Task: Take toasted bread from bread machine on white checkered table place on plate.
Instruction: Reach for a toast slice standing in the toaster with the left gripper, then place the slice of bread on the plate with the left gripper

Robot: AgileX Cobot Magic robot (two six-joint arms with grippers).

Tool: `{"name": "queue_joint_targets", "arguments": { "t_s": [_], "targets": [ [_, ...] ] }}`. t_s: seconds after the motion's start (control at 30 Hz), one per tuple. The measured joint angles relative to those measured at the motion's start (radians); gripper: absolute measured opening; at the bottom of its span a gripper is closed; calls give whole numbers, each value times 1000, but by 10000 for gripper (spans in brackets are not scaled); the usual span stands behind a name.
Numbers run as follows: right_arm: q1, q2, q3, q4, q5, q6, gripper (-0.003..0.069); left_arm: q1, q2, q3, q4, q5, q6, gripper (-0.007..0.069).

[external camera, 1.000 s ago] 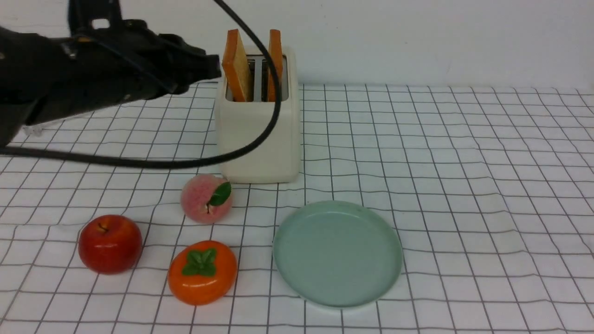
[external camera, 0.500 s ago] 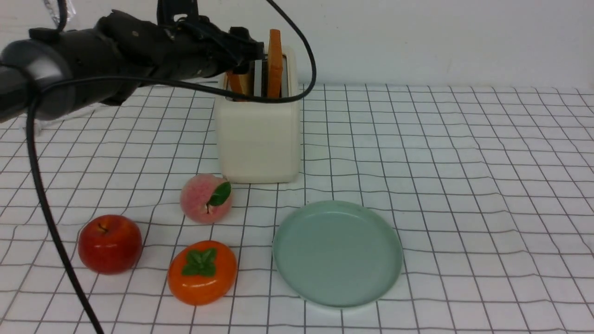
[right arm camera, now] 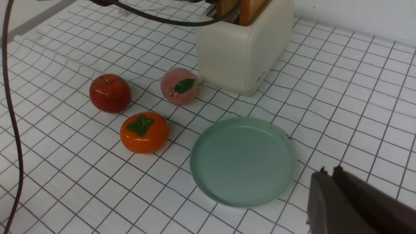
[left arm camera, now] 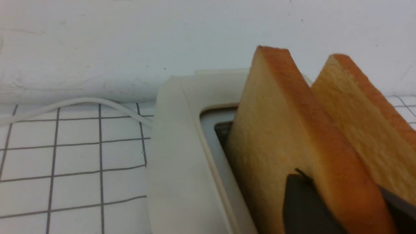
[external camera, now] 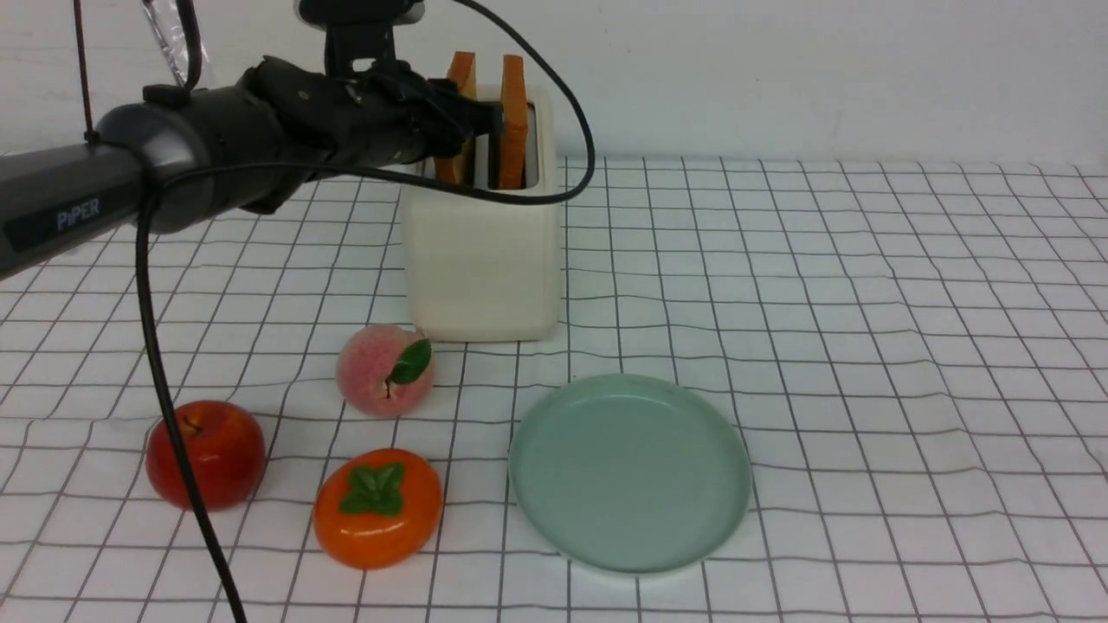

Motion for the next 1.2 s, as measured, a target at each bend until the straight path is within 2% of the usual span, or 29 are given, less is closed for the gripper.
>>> {"name": "queue_joint_targets", "arguments": {
  "t_s": [0.03, 0.23, 0.43, 0.53, 0.6, 0.73, 0.77, 0.8, 0.87, 0.97, 1.1, 1.2],
  "targets": [
    [0, 0, 0, 0, 0, 0, 32, 1, 0, 0, -1, -1, 0, 97],
    [0, 0, 0, 0, 0, -1, 33, 3, -61, 1, -1, -16, 6, 103],
    [0, 0, 0, 0, 0, -1, 32, 3, -272, 0, -3, 3, 42, 103],
    [0, 0, 0, 0, 0, -1, 17, 4, -375, -1, -3, 126, 44, 103],
    [0, 0, 0, 0, 6, -1, 1, 4, -441, -3, 2, 281, 20, 103],
    [0, -5, -1, 0, 51, -1, -2, 4, -506, -7, 25, 660, -126, 103],
    [0, -7, -1, 0, 54, -1, -2, 4, -507, -7, 26, 679, -134, 103],
    [0, -23, -1, -2, 85, 5, -2, -11, -507, 11, 29, 802, -193, 103],
    [0, -56, -1, -15, 116, 29, -2, -46, -498, 68, 40, 884, -218, 103],
    [0, -114, -1, -61, 150, 78, -2, -118, -476, 167, 46, 871, -215, 103],
    [0, -222, -3, -158, 203, 162, -1, -226, -396, 271, 48, 712, -189, 103],
    [0, -252, -5, -193, 225, 190, -1, -236, -349, 277, 31, 644, -188, 103]
  ]
}}
